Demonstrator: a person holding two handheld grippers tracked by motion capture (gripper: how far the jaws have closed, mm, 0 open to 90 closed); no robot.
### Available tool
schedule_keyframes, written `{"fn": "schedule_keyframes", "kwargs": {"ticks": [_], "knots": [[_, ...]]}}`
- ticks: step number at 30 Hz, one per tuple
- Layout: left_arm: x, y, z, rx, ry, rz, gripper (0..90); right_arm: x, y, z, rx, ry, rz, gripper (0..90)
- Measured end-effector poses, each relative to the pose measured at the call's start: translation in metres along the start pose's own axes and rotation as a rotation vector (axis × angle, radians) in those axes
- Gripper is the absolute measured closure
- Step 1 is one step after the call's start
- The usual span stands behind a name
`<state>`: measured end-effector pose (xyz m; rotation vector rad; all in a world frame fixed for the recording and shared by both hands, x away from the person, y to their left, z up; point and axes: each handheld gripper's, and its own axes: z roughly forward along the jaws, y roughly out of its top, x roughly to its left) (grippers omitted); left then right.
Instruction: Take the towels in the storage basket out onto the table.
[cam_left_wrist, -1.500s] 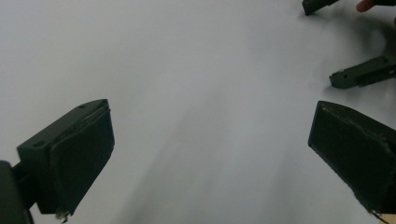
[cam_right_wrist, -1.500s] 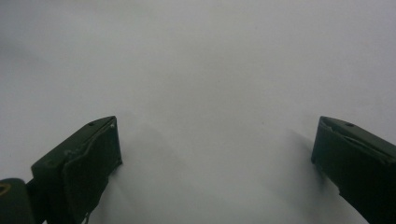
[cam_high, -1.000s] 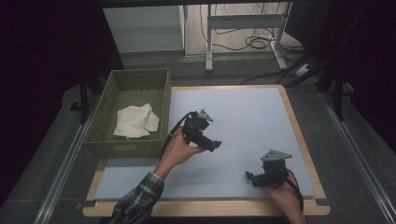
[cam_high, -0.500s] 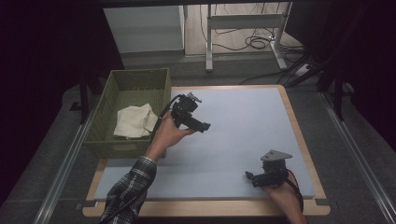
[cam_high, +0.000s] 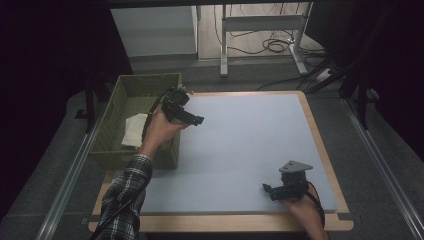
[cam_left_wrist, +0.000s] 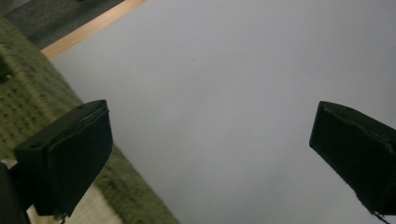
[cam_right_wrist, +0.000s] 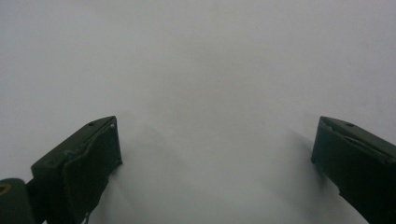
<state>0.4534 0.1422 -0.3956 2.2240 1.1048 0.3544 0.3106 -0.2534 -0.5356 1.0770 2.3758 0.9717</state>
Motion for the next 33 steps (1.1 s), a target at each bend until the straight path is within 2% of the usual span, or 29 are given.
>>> {"fn": "schedule_keyframes", "kwargs": {"ticks": [4, 13, 19, 25, 33], "knots": [[0.016, -0.004, -0.003, 0.014, 0.032, -0.023, 0.0, 0.000, 0.000, 0.000, 0.000, 0.000, 0.000, 1.3], [0.053, -0.020, -0.015, -0.002, 0.078, -0.103, 0.0, 0.000, 0.000, 0.000, 0.000, 0.000, 0.000, 1.3], [0.071, -0.032, -0.018, 0.005, 0.105, -0.125, 0.0, 0.000, 0.000, 0.000, 0.000, 0.000, -0.001, 1.3], [0.094, -0.049, -0.016, 0.007, 0.109, -0.167, 0.0, 0.000, 0.000, 0.000, 0.000, 0.000, -0.001, 1.3], [0.119, -0.070, 0.001, 0.076, 0.133, -0.211, 0.0, 0.000, 0.000, 0.000, 0.000, 0.000, 0.000, 1.3]]}}
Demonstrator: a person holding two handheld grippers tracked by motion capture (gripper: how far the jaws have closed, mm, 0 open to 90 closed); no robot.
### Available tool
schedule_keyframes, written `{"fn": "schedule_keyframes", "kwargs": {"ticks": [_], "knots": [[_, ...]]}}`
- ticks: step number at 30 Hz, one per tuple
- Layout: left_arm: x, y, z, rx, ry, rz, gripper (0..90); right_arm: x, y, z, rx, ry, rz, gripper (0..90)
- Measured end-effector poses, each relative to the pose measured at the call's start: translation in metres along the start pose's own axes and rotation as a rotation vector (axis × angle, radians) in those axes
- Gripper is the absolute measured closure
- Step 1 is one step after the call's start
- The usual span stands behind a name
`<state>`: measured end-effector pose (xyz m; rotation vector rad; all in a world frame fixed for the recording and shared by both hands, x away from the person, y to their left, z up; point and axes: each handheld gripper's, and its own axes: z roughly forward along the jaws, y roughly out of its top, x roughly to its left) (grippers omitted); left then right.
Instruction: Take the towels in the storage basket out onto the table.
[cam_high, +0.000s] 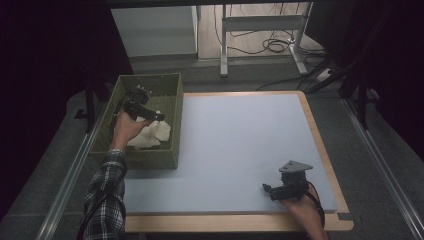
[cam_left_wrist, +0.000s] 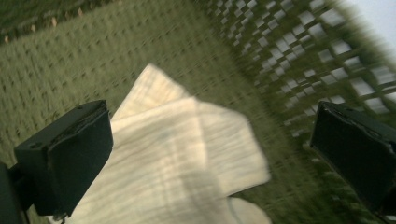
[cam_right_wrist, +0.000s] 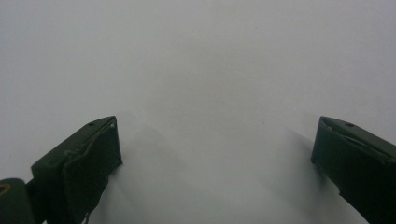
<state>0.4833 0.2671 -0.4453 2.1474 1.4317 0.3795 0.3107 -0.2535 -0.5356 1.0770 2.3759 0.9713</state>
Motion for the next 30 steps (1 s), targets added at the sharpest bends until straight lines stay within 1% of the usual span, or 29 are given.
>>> {"fn": "schedule_keyframes", "kwargs": {"ticks": [2, 3, 7, 9, 10, 13, 14, 15, 16, 17, 18, 19, 20, 22, 24, 25, 26, 27, 28, 29, 30], "knots": [[0.005, -0.001, 0.006, 0.025, 0.009, -0.016, 0.0, 0.000, 0.000, 0.000, 0.000, 0.000, 0.000, 1.3], [0.009, -0.002, 0.011, 0.048, 0.016, -0.026, 0.0, 0.000, 0.000, 0.000, 0.000, 0.000, 0.000, 1.3], [0.016, -0.003, 0.024, 0.133, 0.044, -0.044, 0.0, 0.000, 0.000, 0.000, 0.000, 0.000, 0.000, 1.3], [0.020, -0.004, 0.033, 0.171, 0.055, -0.075, 0.1, 0.000, 0.000, 0.000, 0.000, 0.000, 0.001, 1.3], [0.022, -0.005, 0.038, 0.196, 0.058, -0.085, 0.3, 0.000, 0.000, 0.000, 0.000, 0.000, 0.001, 1.3], [0.025, -0.008, 0.048, 0.241, 0.070, -0.107, 0.3, 0.000, 0.000, 0.000, -0.001, 0.000, 0.001, 1.3], [0.026, -0.009, 0.051, 0.260, 0.069, -0.119, 0.2, 0.000, 0.000, 0.000, 0.000, 0.000, 0.001, 1.3], [0.028, -0.011, 0.055, 0.273, 0.075, -0.134, 0.0, 0.000, 0.000, 0.000, -0.001, 0.000, 0.000, 1.3], [0.030, -0.013, 0.060, 0.296, 0.083, -0.148, 0.0, 0.000, 0.000, 0.000, -0.001, 0.000, 0.001, 1.3], [0.031, -0.015, 0.063, 0.330, 0.098, -0.149, 0.0, 0.000, 0.000, 0.000, -0.001, 0.000, 0.001, 1.3], [0.031, -0.016, 0.065, 0.346, 0.109, -0.149, 0.0, 0.000, 0.000, 0.000, -0.001, 0.000, 0.001, 1.3], [0.031, -0.017, 0.067, 0.373, 0.121, -0.146, 0.0, 0.000, 0.000, 0.000, -0.001, 0.000, 0.001, 1.3], [0.032, -0.018, 0.069, 0.386, 0.117, -0.152, 0.0, 0.000, 0.000, 0.000, -0.001, 0.000, 0.001, 1.3], [0.033, -0.020, 0.072, 0.402, 0.093, -0.173, 1.1, 0.000, 0.000, 0.000, -0.001, 0.000, 0.001, 1.3], [0.033, -0.019, 0.070, 0.402, 0.076, -0.170, 5.2, 0.000, 0.000, 0.000, -0.001, 0.000, 0.001, 1.3], [0.032, -0.019, 0.068, 0.393, 0.074, -0.167, 8.8, 0.000, 0.000, 0.000, -0.001, 0.000, 0.000, 1.3], [0.032, -0.019, 0.066, 0.395, 0.080, -0.154, 15.5, 0.000, 0.000, 0.000, -0.002, 0.000, 0.000, 1.3], [0.031, -0.018, 0.065, 0.386, 0.065, -0.160, 22.4, 0.000, 0.000, 0.000, -0.001, 0.000, 0.000, 1.3], [0.030, -0.018, 0.065, 0.383, 0.069, -0.163, 26.3, 0.000, 0.000, 0.000, -0.001, 0.000, 0.001, 1.3], [0.030, -0.018, 0.064, 0.382, 0.069, -0.164, 27.4, 0.000, 0.000, 0.000, -0.002, 0.000, 0.000, 1.3], [0.030, -0.018, 0.061, 0.367, 0.057, -0.171, 33.0, 0.000, 0.000, 0.000, -0.002, 0.000, 0.000, 1.3]]}}
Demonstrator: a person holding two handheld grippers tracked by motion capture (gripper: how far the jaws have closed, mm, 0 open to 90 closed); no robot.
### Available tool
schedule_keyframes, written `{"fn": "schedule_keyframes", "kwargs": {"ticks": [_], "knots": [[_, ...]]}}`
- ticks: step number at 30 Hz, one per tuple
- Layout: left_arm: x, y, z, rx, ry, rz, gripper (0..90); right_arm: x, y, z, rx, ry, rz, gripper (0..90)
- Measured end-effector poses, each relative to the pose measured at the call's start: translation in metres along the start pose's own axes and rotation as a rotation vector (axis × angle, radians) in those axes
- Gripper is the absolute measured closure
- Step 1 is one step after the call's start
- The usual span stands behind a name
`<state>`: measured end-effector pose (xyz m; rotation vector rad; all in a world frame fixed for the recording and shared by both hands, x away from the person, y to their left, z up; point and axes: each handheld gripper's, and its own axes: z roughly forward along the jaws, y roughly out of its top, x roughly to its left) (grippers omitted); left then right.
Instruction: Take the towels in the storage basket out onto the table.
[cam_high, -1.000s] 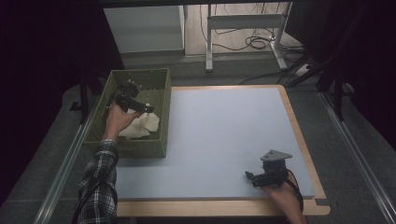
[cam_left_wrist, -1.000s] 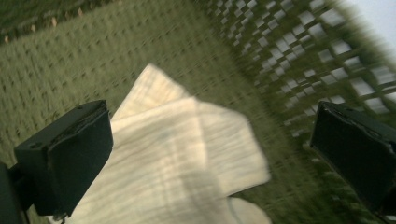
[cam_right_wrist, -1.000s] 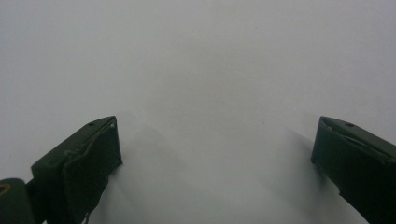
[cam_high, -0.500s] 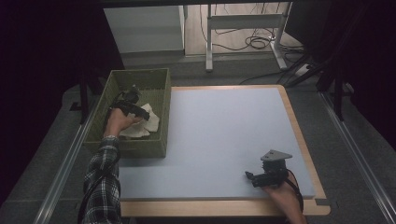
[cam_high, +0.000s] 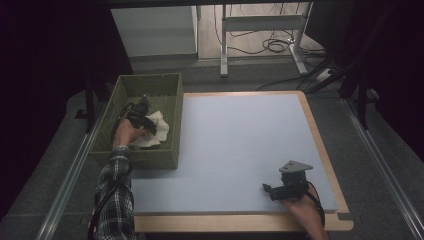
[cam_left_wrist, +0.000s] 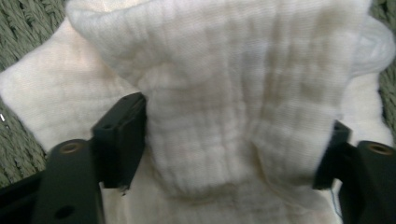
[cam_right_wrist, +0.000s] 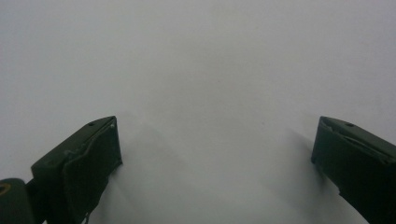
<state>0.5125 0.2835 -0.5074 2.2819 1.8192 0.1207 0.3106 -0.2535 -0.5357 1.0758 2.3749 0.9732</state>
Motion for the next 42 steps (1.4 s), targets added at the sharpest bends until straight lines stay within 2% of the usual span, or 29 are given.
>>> {"fn": "schedule_keyframes", "kwargs": {"ticks": [1, 2, 3, 4, 6, 8, 12, 19, 26, 37, 42], "knots": [[0.002, -0.001, -0.002, -0.004, 0.031, -0.011, 46.5, 0.000, 0.000, 0.000, 0.000, 0.000, 0.000, 1.3], [0.004, -0.001, -0.003, -0.006, 0.028, -0.026, 59.5, 0.000, 0.000, 0.000, 0.000, 0.000, 0.001, 1.3], [0.006, -0.002, -0.004, -0.015, 0.024, -0.042, 64.3, 0.000, 0.000, 0.000, 0.001, 0.000, 0.001, 1.3], [0.007, -0.003, -0.005, -0.011, 0.020, -0.043, 72.8, 0.000, 0.000, 0.000, 0.000, 0.000, 0.000, 1.3], [0.009, -0.004, -0.005, -0.016, -0.002, -0.041, 77.5, 0.000, 0.000, 0.000, 0.000, 0.000, 0.001, 1.3], [0.010, -0.006, -0.010, -0.028, -0.008, -0.041, 78.1, 0.000, 0.000, 0.000, 0.000, 0.000, 0.000, 1.3], [0.017, -0.010, -0.026, -0.088, -0.022, -0.063, 78.1, 0.000, 0.000, 0.000, 0.000, 0.000, 0.000, 1.3], [0.022, -0.021, -0.059, -0.161, -0.063, -0.051, 77.8, 0.000, 0.000, 0.000, 0.001, 0.000, 0.000, 1.3], [0.013, -0.028, -0.091, -0.208, -0.075, 0.027, 77.1, 0.000, 0.000, 0.000, 0.001, 0.000, 0.000, 1.3], [-0.017, -0.033, -0.135, -0.279, -0.079, 0.145, 75.8, 0.000, 0.000, 0.000, 0.001, -0.001, -0.002, 1.3], [-0.030, -0.035, -0.147, -0.293, -0.079, 0.195, 75.0, 0.000, 0.000, 0.000, 0.001, -0.001, -0.002, 1.3]]}}
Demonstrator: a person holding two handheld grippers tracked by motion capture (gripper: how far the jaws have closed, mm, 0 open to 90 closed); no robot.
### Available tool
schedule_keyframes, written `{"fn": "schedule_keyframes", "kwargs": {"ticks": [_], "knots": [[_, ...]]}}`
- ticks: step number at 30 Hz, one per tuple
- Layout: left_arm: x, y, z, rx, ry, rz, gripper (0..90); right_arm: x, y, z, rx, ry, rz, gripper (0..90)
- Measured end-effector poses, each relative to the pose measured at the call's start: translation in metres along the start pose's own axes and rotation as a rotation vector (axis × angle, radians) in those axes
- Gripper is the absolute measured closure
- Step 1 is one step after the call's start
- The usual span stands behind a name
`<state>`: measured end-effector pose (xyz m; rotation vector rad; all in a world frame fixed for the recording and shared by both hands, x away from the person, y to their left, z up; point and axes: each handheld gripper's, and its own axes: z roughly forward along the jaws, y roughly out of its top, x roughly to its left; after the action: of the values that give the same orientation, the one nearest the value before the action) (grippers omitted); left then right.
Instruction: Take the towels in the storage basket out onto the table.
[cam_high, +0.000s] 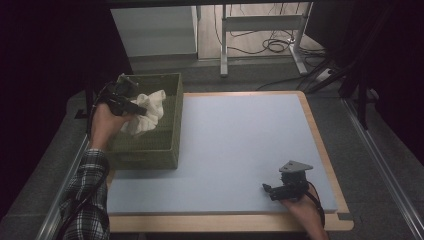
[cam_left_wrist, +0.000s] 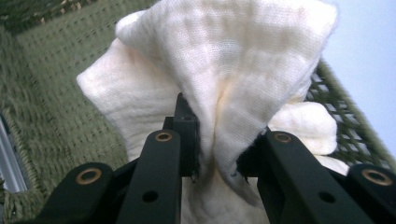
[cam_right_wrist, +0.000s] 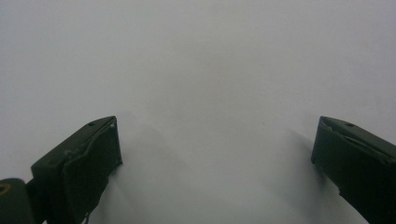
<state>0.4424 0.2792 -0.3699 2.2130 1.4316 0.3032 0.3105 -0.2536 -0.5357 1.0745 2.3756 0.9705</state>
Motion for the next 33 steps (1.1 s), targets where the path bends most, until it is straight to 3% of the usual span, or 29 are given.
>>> {"fn": "schedule_keyframes", "kwargs": {"ticks": [15, 24, 33], "knots": [[-0.034, 0.015, -0.018, -0.027, -0.010, 0.095, 74.7, 0.000, 0.000, 0.000, -0.001, 0.000, 0.002, 1.3], [-0.062, 0.031, -0.029, -0.045, -0.024, 0.153, 74.7, 0.000, 0.000, 0.000, -0.001, 0.002, 0.004, 1.3], [-0.092, 0.046, -0.023, -0.048, -0.057, 0.204, 74.7, 0.000, 0.000, 0.000, -0.002, 0.002, 0.003, 1.3]]}}
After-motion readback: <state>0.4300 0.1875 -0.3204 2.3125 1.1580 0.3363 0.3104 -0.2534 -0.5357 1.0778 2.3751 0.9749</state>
